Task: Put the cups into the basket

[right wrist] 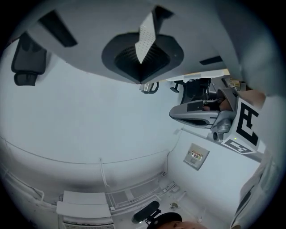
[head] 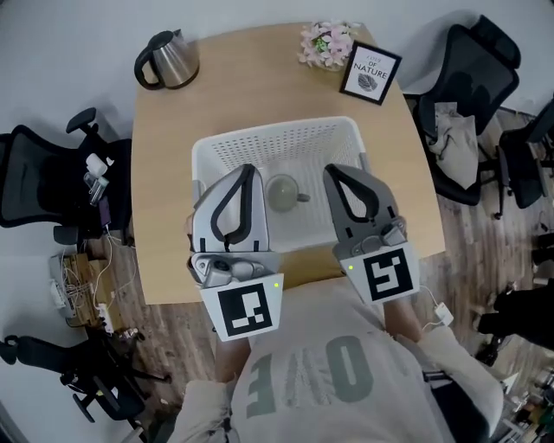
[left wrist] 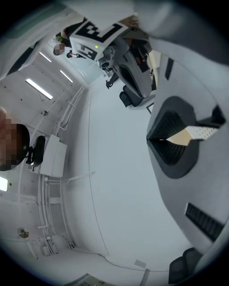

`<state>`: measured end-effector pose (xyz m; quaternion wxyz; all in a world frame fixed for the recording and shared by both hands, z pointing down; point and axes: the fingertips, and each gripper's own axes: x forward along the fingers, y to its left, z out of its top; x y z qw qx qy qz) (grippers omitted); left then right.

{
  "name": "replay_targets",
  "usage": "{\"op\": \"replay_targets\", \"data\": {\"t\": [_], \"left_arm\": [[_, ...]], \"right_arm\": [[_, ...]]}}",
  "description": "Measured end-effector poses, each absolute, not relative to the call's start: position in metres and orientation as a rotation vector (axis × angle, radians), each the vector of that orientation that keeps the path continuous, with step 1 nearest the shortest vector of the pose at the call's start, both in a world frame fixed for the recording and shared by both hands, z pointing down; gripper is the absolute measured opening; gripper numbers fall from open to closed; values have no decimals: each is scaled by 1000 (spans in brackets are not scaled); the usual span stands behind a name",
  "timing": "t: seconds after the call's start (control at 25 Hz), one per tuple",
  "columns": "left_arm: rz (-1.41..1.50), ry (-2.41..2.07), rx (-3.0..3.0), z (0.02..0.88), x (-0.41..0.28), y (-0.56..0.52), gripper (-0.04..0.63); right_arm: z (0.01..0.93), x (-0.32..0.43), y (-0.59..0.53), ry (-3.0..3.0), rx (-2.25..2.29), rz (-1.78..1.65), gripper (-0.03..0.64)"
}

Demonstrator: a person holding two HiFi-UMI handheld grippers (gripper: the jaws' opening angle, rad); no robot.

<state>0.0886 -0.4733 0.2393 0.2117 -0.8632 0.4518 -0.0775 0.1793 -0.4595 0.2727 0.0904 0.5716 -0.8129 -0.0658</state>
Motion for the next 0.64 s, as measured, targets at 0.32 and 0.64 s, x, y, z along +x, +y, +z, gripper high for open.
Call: {"op": "replay_targets", "data": {"t": [0.32, 0.64], "left_arm": [[-242, 1250, -2378, 237, 101, -473, 9], [-247, 1260, -2369, 239, 102, -471, 9]], "right_arm": [[266, 185, -462, -2452, 1712, -210, -3], [266, 190, -459, -2455, 1706, -234, -3]]}}
